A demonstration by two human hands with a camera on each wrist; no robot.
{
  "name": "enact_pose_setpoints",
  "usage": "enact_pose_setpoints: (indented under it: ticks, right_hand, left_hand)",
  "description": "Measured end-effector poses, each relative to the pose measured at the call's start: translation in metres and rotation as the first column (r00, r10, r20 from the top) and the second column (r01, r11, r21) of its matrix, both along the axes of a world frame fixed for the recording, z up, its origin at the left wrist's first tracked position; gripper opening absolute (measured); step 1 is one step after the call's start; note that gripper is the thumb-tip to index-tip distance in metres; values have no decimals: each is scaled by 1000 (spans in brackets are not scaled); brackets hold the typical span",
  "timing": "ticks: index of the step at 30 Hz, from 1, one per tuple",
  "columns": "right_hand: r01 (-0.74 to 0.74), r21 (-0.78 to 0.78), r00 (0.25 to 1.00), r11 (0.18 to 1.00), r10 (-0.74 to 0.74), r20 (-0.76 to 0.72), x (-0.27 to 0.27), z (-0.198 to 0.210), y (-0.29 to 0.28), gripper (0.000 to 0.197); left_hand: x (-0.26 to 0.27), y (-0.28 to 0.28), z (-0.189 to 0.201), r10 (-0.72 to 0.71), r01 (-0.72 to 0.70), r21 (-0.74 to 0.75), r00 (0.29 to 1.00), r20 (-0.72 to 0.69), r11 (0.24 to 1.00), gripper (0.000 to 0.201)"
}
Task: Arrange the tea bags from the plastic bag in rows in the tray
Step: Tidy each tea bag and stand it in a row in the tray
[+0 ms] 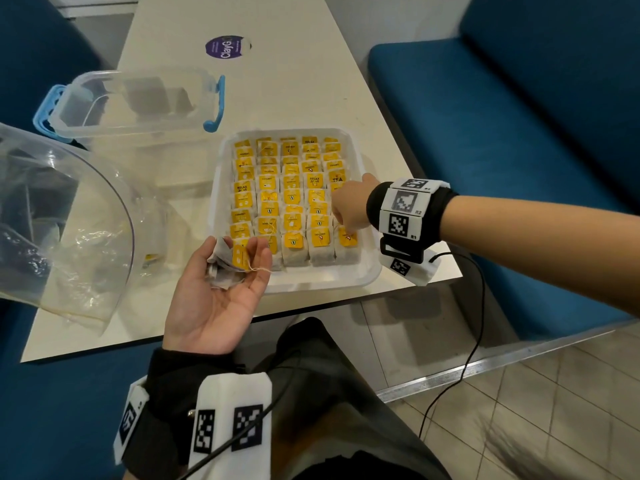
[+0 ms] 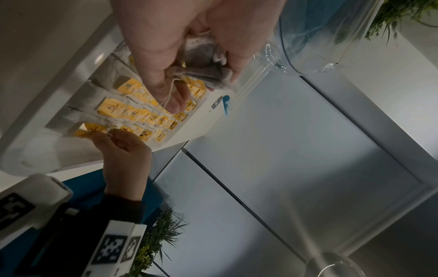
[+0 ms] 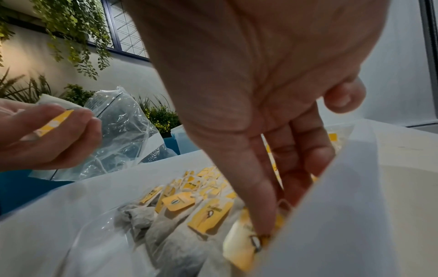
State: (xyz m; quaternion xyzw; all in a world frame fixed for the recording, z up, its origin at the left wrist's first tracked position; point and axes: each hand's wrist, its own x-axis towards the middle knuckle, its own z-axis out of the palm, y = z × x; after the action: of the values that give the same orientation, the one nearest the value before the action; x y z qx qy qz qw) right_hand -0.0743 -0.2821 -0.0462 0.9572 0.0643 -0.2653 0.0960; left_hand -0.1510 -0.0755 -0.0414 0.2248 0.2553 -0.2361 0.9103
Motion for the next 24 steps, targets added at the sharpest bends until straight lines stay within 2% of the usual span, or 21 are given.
enact_pose_setpoints:
  ticks: [3,6,7,10,12,14,17,21,24]
  right_hand:
    - [-24,53,997,998,20,75,-5,10,4,21]
    - [-83,261,971,962,19,237,-20,31,18,26]
    - [-126,356,957,926,20,289,-27,40,25,28]
    - [-305,553,919,775,88,383,-52,60,49,32]
    - [-374,582,905,722,147,400,-65,64,63,37]
    - [-412,530,889,741,199,413,-73,61,73,42]
    - [-411,469,874,782,191,447,-74,55,78,38]
    - [-293,602,916,743,38,399,-72,49,81,36]
    - [-249,644,935,724,6,355,-70,48,83,35]
  left_hand:
    - [-1,1,-1,-7,8,-44,999,32,999,29]
    - [-1,3,-2,-8,12,-96,999,41,995,43]
    - [-2,2,-1,-4,8,-108,999,38,994,41]
    - [-4,-4,7,6,-3,-63,999,53,998,14]
    - [-5,-6,10,-28,30,-17,995,92,999,22]
    - [-6,-6,11,-64,62,25,992,107,998,37]
    - [-8,-6,13,-5,6,-1,996,84,1000,53]
    - [-9,-7,13,17,-12,-44,995,102,999,54]
    - [-8,-5,8,-1,2,-12,995,103,1000,42]
